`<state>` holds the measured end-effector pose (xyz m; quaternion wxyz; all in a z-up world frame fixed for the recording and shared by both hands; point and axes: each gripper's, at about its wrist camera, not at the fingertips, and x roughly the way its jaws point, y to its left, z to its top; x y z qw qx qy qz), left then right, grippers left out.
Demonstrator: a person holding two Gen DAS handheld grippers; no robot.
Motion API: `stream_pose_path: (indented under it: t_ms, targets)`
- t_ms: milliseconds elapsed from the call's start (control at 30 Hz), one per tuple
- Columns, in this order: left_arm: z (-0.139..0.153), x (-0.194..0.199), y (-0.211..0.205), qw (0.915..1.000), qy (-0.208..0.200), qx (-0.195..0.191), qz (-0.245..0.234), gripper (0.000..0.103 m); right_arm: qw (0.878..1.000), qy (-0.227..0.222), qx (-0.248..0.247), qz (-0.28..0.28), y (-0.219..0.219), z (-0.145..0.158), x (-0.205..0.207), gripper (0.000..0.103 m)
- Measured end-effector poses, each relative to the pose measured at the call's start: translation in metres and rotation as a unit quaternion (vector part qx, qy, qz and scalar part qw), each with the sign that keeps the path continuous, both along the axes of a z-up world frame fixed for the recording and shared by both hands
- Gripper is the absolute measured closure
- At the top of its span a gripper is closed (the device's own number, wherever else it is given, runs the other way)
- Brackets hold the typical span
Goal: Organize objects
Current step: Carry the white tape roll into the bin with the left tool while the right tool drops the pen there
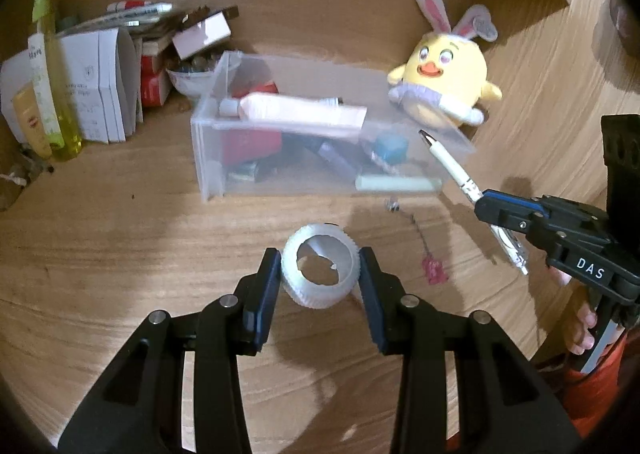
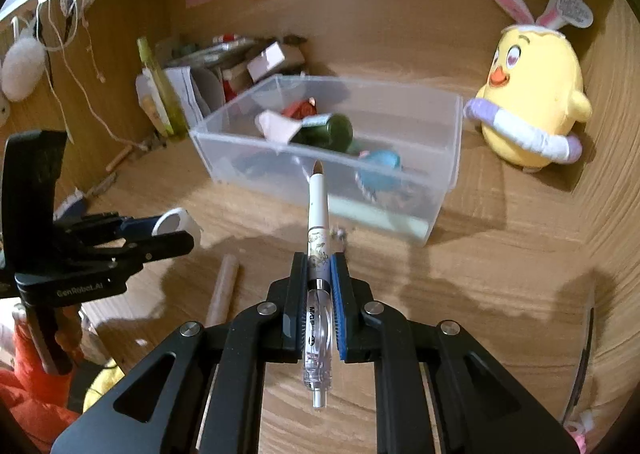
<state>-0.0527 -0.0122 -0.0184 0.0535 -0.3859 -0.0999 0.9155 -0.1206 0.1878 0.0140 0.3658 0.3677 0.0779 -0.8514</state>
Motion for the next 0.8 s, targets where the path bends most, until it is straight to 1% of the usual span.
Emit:
stream_pose_path:
  t_ms: [200, 433, 633, 800]
  targets:
    - [0.022, -0.005, -0.003, 0.9994, 0.034, 0.000, 0.007, 0.064, 0.999, 0.024, -0.024, -0.005, -0.002, 0.021, -0.005, 0.093]
    - [0.046, -0.013, -0.009, 0.9977, 0.065, -0.002, 0.019, 0.064, 0.998, 0.049, -0.040, -0.016, -0.004, 0.040, -0.014, 0.093]
    - [0.066, -0.017, -0.016, 0.9954, 0.091, -0.011, 0.029, 0.064, 0.996, 0.070, -0.047, -0.026, -0.006, 0.055, -0.025, 0.093]
    - [0.080, -0.024, -0.020, 0.9936, 0.106, -0.018, 0.033, 0.064, 0.995, 0.074, -0.054, -0.032, -0.009, 0.061, -0.040, 0.093]
